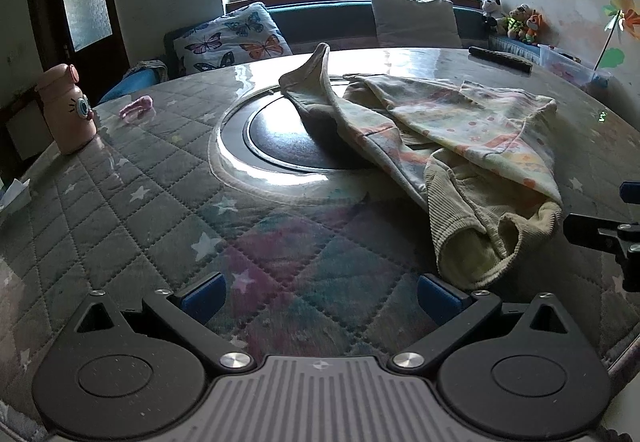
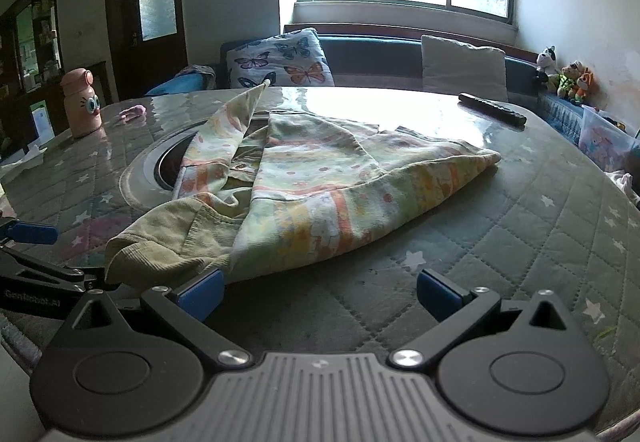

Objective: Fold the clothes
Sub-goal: 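Move both grippers toward the crumpled pastel shirt on the table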

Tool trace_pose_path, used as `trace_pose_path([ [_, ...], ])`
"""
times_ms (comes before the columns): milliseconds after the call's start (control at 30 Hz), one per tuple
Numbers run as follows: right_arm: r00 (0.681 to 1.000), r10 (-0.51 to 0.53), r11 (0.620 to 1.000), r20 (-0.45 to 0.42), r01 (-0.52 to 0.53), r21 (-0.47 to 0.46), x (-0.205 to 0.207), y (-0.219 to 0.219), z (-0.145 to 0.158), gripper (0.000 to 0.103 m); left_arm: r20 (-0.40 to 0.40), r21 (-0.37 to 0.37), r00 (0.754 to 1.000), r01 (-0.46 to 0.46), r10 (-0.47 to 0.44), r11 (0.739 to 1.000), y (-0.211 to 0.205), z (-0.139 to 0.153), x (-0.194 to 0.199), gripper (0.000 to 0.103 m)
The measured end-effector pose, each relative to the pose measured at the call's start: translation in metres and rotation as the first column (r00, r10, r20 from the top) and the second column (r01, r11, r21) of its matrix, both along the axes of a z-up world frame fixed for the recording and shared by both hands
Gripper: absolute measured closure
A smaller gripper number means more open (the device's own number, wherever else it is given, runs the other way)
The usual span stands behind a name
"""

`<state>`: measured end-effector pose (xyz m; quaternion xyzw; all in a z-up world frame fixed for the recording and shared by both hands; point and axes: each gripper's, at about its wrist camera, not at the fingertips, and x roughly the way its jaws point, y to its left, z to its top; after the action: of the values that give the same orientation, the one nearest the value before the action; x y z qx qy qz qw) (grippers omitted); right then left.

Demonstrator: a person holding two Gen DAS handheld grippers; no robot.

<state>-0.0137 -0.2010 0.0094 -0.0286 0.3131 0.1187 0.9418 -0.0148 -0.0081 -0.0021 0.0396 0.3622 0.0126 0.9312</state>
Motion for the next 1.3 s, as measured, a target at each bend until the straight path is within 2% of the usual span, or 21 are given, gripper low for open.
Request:
trace_pose_path([
  [400,1.000,0.009,1.000,0.008,-0.009,0.008,0.002,0.000,0.004,0.000,0.011,0.011,1.000,-0.009,0.009,1.000,-0.001,0.005,0.000,0.000],
  [1300,1.000,0.013,1.000,-0.004,-0.013,-0.007,0.026,0.006,0.010,0.000,0.011,0.013,1.000,-0.008,0.008,1.000,0.007,0.015,0.029,0.000],
])
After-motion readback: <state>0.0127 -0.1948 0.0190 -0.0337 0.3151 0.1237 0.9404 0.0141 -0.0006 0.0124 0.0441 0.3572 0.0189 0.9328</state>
